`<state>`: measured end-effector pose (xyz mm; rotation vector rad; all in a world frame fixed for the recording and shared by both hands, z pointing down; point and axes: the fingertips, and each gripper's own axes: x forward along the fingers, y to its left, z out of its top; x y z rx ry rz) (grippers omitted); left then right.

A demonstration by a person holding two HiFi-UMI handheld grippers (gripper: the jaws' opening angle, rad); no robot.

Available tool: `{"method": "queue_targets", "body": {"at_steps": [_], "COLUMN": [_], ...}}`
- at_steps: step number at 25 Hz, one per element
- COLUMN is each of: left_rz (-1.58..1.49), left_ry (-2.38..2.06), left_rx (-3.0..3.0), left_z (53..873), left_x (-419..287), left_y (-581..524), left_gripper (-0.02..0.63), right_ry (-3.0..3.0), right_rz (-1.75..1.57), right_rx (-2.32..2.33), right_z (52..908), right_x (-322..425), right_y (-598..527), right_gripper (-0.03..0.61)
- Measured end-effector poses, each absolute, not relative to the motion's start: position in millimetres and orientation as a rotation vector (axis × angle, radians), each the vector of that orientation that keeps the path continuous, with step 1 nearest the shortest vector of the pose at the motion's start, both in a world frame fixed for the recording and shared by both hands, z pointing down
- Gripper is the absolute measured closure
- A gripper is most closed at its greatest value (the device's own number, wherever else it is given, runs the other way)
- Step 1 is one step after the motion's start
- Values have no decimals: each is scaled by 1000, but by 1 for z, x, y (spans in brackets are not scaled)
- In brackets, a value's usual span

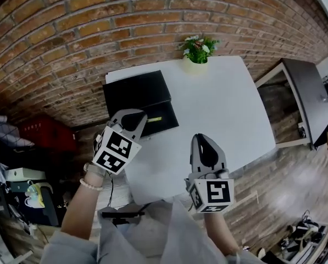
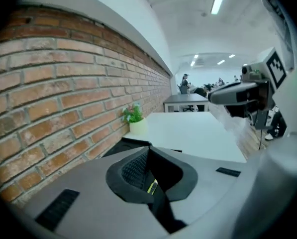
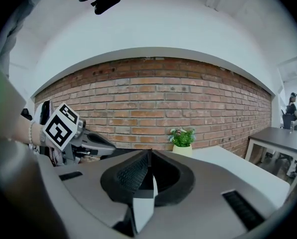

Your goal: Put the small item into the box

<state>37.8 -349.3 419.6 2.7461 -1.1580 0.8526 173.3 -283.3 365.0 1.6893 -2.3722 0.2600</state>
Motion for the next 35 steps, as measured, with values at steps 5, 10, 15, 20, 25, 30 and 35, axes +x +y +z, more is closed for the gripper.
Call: {"method": "queue_targets", "body": {"at_steps": [5, 10, 15, 20, 25, 30, 35], "left_rz": [632, 499, 369, 325, 320, 321, 332], "left_ry": [-1375, -1567, -1654, -1687, -1720, -1745, -1767], "left_rx": [2768, 2759, 2716, 2648, 2641, 2624, 2607], "left_z": [351, 303, 275, 268, 264, 265, 266], "left_x": [10, -20, -38, -55, -61, -68, -75], "left_y": [-322, -288, -255, -225, -210, -204, -201], "left_gripper": [595, 595, 595, 595, 595, 595, 595], "right_ry": [-2446, -2501, -2557, -2589, -2609, -2623, -2612], "right_rz": [144, 83, 2, -22, -34, -52, -61], "right_rx": [1634, 1582, 1536, 1507, 1482, 1453, 1461], "right_z": [334, 311, 293, 284, 282, 281, 280], "right_x": [151, 131, 114, 100, 91, 80, 77], "right_y": [-278, -267, -253, -239, -229, -223, -222], "right_gripper": [525, 525, 525, 525, 525, 525, 525]}}
